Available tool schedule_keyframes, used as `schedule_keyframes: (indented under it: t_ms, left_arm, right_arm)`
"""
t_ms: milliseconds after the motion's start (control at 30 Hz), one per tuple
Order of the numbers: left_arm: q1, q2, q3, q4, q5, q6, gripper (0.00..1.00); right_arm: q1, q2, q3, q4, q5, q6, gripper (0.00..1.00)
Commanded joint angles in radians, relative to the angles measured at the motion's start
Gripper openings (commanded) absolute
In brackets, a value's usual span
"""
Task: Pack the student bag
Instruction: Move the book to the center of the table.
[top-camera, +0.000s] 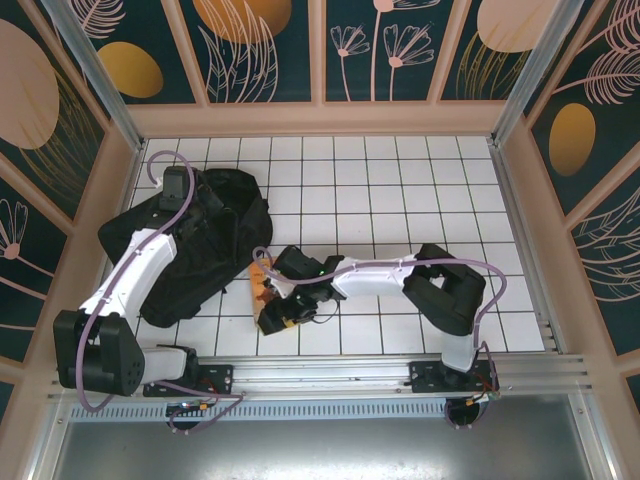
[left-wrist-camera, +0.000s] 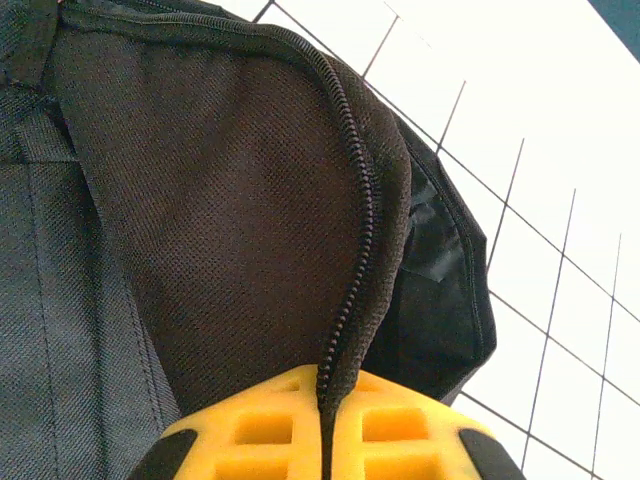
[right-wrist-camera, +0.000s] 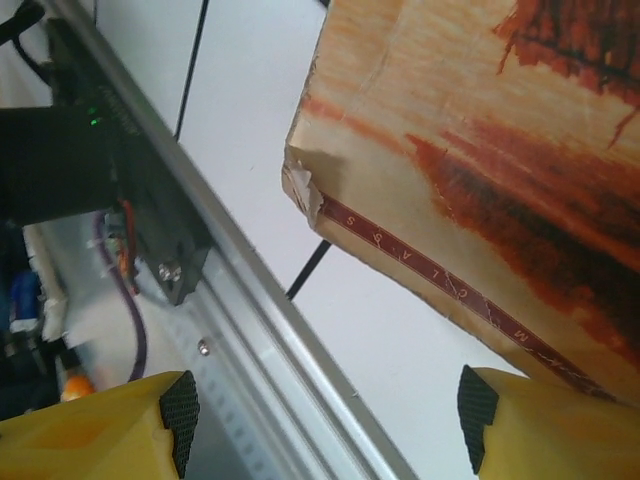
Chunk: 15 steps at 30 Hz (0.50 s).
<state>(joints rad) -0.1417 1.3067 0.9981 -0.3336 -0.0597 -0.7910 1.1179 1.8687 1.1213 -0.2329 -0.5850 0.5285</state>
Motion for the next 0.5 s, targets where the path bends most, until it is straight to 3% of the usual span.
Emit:
schedule_keyframes:
  t_ms: [0, 167, 267, 400, 467]
  left_arm:
    - [0.01, 0.01, 0.026, 0.009, 0.009, -0.007, 0.0]
    - [0.011, 0.021, 0.017, 0.02, 0.019, -0.007, 0.0]
    - [0.01, 0.035, 0.01, 0.027, 0.029, -0.002, 0.0]
    - [0.01, 0.058, -0.003, 0.054, 0.071, 0.002, 0.0]
    - [0.01, 0.07, -0.017, 0.071, 0.109, -0.001, 0.0]
  right_arm:
    - [-0.006, -0.006, -0.01, -0.099, 0.356, -0.013, 0.74]
    - [0.007, -0.068, -0.029, -0.094, 0.623, 0.01, 0.75]
    - [-0.013, -0.085, -0.034, -0.1, 0.716, 0.006, 0.75]
    - [-0.119, -0.12, -0.073, -0.044, 0.656, 0.026, 0.75]
    - [-0.192, -0.137, -0.106, 0.028, 0.529, 0.037, 0.75]
